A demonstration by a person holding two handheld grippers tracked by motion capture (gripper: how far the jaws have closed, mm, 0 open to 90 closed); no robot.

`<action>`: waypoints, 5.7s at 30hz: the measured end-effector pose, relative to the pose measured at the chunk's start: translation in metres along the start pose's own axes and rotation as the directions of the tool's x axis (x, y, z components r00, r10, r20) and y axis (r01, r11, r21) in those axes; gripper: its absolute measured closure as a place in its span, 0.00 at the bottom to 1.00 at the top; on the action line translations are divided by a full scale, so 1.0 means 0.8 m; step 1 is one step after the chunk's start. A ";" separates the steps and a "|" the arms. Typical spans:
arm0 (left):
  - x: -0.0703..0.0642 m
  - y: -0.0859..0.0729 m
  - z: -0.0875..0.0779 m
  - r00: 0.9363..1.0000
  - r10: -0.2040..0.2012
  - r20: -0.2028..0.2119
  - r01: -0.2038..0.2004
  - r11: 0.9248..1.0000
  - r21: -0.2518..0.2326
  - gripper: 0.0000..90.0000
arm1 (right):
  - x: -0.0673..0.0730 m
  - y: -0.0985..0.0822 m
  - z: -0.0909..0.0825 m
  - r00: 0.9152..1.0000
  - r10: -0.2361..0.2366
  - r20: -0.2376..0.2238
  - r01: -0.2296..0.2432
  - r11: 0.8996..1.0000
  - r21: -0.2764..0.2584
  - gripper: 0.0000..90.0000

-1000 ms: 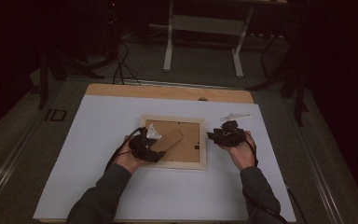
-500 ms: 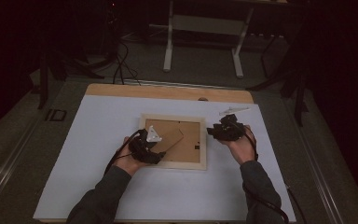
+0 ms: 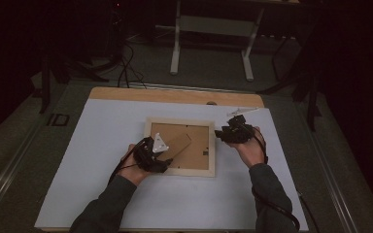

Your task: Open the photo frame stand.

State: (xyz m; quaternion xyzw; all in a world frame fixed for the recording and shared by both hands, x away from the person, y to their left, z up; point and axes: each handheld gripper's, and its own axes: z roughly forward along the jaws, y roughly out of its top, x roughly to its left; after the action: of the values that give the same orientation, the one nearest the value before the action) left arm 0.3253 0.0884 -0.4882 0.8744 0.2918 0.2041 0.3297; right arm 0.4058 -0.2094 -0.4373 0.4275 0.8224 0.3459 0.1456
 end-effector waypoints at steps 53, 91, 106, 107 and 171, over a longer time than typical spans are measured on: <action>-0.031 -0.010 -0.021 0.982 0.134 -0.136 -0.150 0.982 -0.112 0.41 | -0.023 0.010 0.022 0.955 0.232 -0.184 -0.229 0.973 0.038 0.64; 0.042 -0.004 -0.018 0.920 -0.251 0.301 0.290 0.953 -0.090 0.39 | -0.012 0.010 0.013 0.967 0.198 -0.161 -0.201 0.980 0.002 0.64; 0.039 0.008 -0.005 0.911 -0.259 0.322 0.260 0.965 0.040 0.55 | -0.008 0.010 0.009 0.971 0.180 -0.154 -0.183 0.983 -0.007 0.64; 0.039 0.009 -0.005 0.910 -0.259 0.323 0.260 0.965 0.040 0.57 | -0.008 0.010 0.009 0.972 0.179 -0.154 -0.182 0.983 -0.008 0.64; 0.033 0.048 0.006 0.958 -0.228 0.176 0.226 0.974 0.029 0.80 | 0.001 0.017 -0.046 0.998 0.029 -0.056 -0.041 0.973 -0.226 0.69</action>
State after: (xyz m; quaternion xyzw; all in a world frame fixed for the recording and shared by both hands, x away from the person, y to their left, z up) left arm 0.3624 0.0798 -0.4608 0.8513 0.3604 0.0847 0.3717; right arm 0.3940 -0.2199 -0.4012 0.4133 0.7733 0.4514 0.1657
